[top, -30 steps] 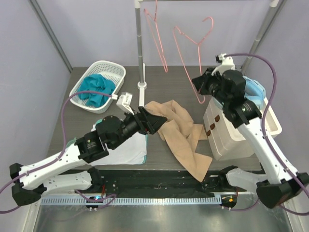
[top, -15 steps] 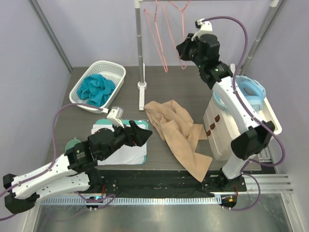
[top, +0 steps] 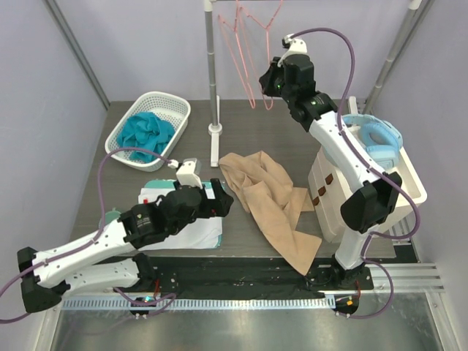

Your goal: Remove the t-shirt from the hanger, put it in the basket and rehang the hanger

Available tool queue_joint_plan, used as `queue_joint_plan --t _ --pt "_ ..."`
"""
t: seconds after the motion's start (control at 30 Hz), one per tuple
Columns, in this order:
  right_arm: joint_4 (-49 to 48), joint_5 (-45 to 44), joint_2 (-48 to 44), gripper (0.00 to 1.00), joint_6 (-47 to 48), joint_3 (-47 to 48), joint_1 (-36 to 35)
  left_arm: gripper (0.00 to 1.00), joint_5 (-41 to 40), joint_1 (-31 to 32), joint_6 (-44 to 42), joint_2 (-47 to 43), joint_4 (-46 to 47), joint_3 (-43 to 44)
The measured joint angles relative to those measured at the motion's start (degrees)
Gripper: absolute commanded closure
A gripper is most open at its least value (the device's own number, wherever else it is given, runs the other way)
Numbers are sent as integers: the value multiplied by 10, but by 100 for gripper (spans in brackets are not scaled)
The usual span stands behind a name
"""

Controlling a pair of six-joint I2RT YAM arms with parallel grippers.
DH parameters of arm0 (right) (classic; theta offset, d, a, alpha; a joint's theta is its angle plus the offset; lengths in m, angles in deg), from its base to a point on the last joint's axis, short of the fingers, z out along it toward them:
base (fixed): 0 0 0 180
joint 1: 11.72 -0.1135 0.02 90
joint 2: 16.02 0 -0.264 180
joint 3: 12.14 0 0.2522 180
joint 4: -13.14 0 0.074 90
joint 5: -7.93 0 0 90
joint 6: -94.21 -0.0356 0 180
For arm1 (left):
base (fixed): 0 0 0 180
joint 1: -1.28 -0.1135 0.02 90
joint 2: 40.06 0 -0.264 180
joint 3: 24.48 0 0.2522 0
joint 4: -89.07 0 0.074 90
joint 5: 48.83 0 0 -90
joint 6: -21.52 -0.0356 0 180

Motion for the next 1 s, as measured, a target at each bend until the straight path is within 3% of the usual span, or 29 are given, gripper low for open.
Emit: queue_joint_plan --t 0.03,0.07,0.13,0.17,0.3,0.7,1.0 --pt "-2 -3 0 81 0 -6 0 5 4 0 3 6 0 1" --pt "-3 -5 0 66 -1 -10 -1 4 9 -2 9 12 1 1" --pt "-5 -10 -3 49 -4 -20 -1 4 26 -6 17 30 7 1" --pt "-3 -13 -7 36 -5 -28 -1 3 35 -9 23 41 13 1" --pt "7 -29 -26 1 -3 -61 -1 2 75 -22 45 101 37 6" --pt "41 -104 -267 0 2 -236 0 0 168 -71 144 322 105 50" --pt "41 -57 -420 0 -7 -373 -1 0 161 -75 160 454 142 92"
